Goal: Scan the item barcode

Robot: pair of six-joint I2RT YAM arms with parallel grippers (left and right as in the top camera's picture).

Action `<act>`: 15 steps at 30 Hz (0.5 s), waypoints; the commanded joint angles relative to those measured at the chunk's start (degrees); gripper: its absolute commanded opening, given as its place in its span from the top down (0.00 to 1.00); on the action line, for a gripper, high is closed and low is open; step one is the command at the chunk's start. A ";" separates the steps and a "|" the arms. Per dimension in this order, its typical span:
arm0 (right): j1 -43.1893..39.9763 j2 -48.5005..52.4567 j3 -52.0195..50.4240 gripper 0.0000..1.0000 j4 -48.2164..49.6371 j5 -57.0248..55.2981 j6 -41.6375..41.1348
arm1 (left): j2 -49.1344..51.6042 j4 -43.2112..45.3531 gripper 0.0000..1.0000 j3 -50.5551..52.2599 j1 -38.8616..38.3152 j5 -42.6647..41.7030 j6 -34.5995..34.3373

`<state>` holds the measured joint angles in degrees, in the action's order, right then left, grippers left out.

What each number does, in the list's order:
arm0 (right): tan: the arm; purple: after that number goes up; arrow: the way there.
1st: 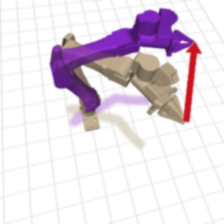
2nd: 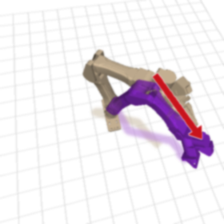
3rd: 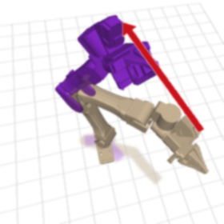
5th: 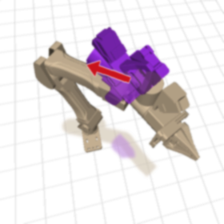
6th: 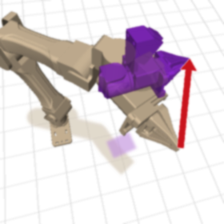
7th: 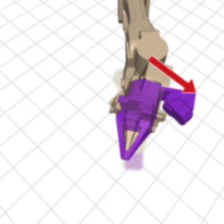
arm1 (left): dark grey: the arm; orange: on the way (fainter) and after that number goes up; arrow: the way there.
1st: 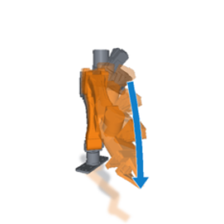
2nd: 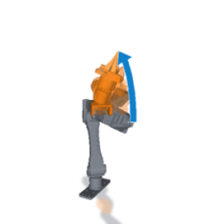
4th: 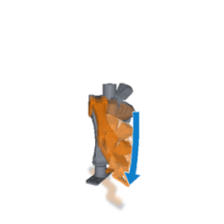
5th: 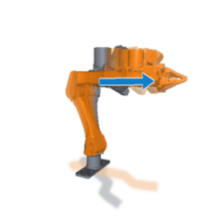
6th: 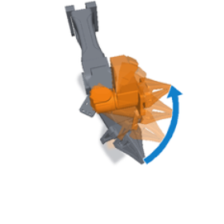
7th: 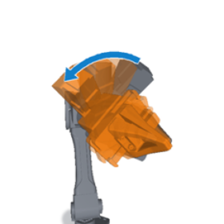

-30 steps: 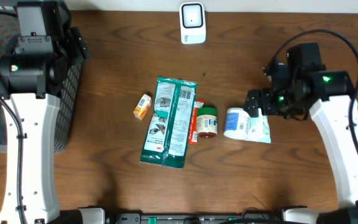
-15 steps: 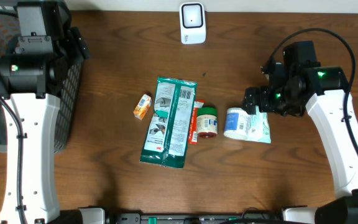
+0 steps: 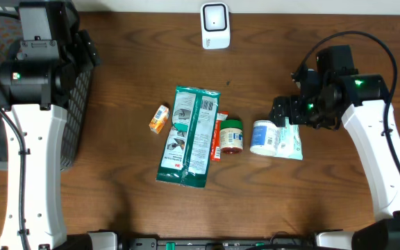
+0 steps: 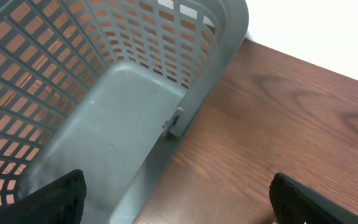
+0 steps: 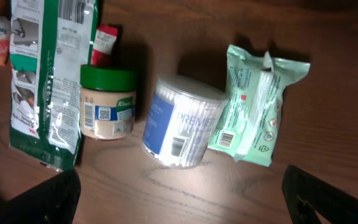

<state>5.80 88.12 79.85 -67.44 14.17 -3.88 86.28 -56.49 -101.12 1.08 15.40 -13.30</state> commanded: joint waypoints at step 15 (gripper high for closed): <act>-3.37 -0.09 0.92 0.01 -1.03 -12.68 -9.31 | 0.09 0.04 0.10 -0.37 0.24 0.96 -0.13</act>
<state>3.05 88.12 79.85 -67.77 7.05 -9.34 86.28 -56.49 -101.12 1.08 15.40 -13.30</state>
